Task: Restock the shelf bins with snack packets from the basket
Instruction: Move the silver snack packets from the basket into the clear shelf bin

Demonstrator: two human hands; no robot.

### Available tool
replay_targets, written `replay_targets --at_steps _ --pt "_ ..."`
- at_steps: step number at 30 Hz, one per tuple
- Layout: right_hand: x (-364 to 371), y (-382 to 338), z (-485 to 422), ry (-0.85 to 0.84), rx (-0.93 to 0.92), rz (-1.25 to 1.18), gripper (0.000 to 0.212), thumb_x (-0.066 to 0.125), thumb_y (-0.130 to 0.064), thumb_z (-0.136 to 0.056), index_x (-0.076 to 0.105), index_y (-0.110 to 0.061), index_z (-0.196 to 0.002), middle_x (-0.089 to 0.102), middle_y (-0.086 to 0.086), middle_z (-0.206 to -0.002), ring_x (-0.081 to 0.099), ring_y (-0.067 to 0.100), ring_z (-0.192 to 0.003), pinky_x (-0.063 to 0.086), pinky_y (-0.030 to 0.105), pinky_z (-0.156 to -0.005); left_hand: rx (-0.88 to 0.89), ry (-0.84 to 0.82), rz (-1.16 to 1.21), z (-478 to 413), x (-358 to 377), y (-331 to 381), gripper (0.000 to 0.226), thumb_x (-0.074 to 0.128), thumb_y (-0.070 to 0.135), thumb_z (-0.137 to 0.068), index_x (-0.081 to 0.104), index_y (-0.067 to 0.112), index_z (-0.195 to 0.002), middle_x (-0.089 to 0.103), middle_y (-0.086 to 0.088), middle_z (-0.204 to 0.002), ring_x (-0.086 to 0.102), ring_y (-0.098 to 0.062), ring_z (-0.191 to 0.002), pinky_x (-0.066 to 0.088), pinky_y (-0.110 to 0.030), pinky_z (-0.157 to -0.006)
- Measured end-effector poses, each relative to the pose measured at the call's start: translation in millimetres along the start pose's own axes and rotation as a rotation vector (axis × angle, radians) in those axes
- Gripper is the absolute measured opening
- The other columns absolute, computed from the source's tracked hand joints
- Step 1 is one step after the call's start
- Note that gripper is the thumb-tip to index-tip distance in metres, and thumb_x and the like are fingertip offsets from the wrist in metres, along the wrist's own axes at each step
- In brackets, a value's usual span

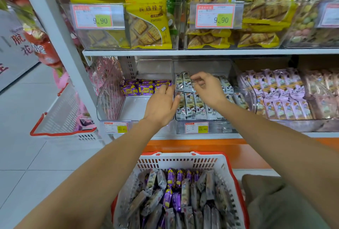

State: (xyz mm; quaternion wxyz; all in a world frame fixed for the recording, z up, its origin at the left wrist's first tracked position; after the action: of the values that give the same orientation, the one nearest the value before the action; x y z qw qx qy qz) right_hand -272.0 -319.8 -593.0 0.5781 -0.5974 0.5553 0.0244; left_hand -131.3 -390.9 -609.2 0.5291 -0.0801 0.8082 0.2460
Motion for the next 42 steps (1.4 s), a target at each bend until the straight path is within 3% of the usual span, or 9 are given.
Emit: replay_targets --at_steps 9,13,18,23,25,28,32,37,42 --pt "22 -15 116 -0.121 -0.104 -0.103 0.019 0.053 -0.009 -0.092 0.068 -0.021 -0.091 0.051 -0.006 -0.053 0.043 0.011 -0.047 0.038 0.031 -0.051 0.055 0.167 0.011 99 9 16 0.025 0.04 0.025 -0.09 0.058 0.011 -0.101 0.054 -0.008 -0.096 0.055 -0.029 -0.086 0.04 -0.035 -0.065" --pt "69 37 163 -0.325 0.06 0.054 0.017 0.054 -0.011 -0.092 0.068 -0.016 -0.1 0.052 -0.014 -0.062 0.048 0.009 -0.056 0.039 0.028 -0.057 -0.136 -0.109 0.01 148 77 -13 0.019 0.052 0.019 -0.091 0.06 0.012 -0.106 0.057 -0.01 -0.105 0.055 -0.03 -0.097 0.042 -0.037 -0.073" --pt "125 122 231 -0.709 0.311 0.346 0.036 0.055 -0.018 -0.095 0.054 -0.007 -0.129 0.061 0.015 -0.125 0.059 0.026 -0.102 0.045 0.033 -0.086 -0.298 -0.481 -0.025 219 165 -51 0.025 0.048 0.027 -0.096 0.061 0.01 -0.11 0.058 -0.015 -0.109 0.054 -0.033 -0.103 0.046 -0.041 -0.086" --pt "152 178 275 -0.842 0.506 0.444 0.04 0.051 -0.024 -0.098 0.043 -0.005 -0.132 0.061 0.018 -0.109 0.055 0.022 -0.076 0.04 0.026 -0.055 -0.433 -0.785 -0.047 270 226 -74 0.037 0.044 0.034 -0.099 0.048 0.013 -0.13 0.052 -0.017 -0.124 0.05 -0.036 -0.112 0.047 -0.046 -0.093" --pt "155 194 286 -0.842 0.561 0.518 0.049 0.051 -0.03 -0.098 0.037 -0.01 -0.141 0.057 0.017 -0.122 0.057 0.031 -0.105 0.049 0.031 -0.079 -0.404 -0.784 -0.06 272 238 -71 0.04 0.044 0.033 -0.099 0.045 0.013 -0.135 0.049 -0.016 -0.131 0.046 -0.035 -0.119 0.043 -0.043 -0.096" --pt "156 211 295 -0.818 0.588 0.682 0.075 0.048 -0.039 -0.097 0.011 -0.008 -0.154 0.019 0.018 -0.158 0.016 0.037 -0.145 0.019 0.047 -0.119 -0.352 -0.728 -0.033 266 251 -62 0.042 0.046 0.027 -0.099 0.043 0.011 -0.137 0.044 -0.015 -0.136 0.043 -0.033 -0.123 0.04 -0.042 -0.098" --pt "176 222 308 -0.864 0.644 0.619 0.086 0.048 -0.042 -0.098 -0.006 -0.005 -0.153 0.0 0.019 -0.161 -0.002 0.036 -0.148 0.002 0.048 -0.119 -0.369 -0.686 0.059 255 267 -51 0.036 0.044 0.021 -0.099 0.048 0.011 -0.134 0.044 -0.012 -0.135 0.05 -0.03 -0.113 0.048 -0.041 -0.088" --pt "175 222 292 -0.697 0.496 0.656 0.07 0.059 -0.031 -0.092 0.025 -0.003 -0.146 0.034 0.02 -0.148 0.026 0.037 -0.138 0.02 0.048 -0.114 -0.421 -0.871 0.132 261 309 -33 0.022 0.043 0.026 -0.103 0.051 0.007 -0.11 0.054 -0.015 -0.114 0.051 -0.028 -0.087 0.041 -0.037 -0.07" --pt "173 229 294 -0.632 0.5 0.635 0.073 0.064 -0.039 -0.087 0.031 -0.003 -0.141 0.042 0.019 -0.143 0.035 0.038 -0.132 0.028 0.048 -0.111 -0.649 -0.835 0.197 261 329 -36 0.039 0.05 0.03 -0.1 0.045 0.0 -0.124 0.053 -0.022 -0.119 0.055 -0.038 -0.104 0.042 -0.044 -0.075"
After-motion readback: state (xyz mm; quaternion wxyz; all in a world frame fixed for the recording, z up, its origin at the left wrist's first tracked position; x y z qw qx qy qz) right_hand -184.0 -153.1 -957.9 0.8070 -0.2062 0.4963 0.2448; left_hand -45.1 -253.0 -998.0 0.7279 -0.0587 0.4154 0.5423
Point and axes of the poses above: each hand's wrist, its own z-axis away from the middle knuckle, its own x-axis out of the palm, y = z × x, the point moved 10 cm from there along -z, towards the middle knuckle
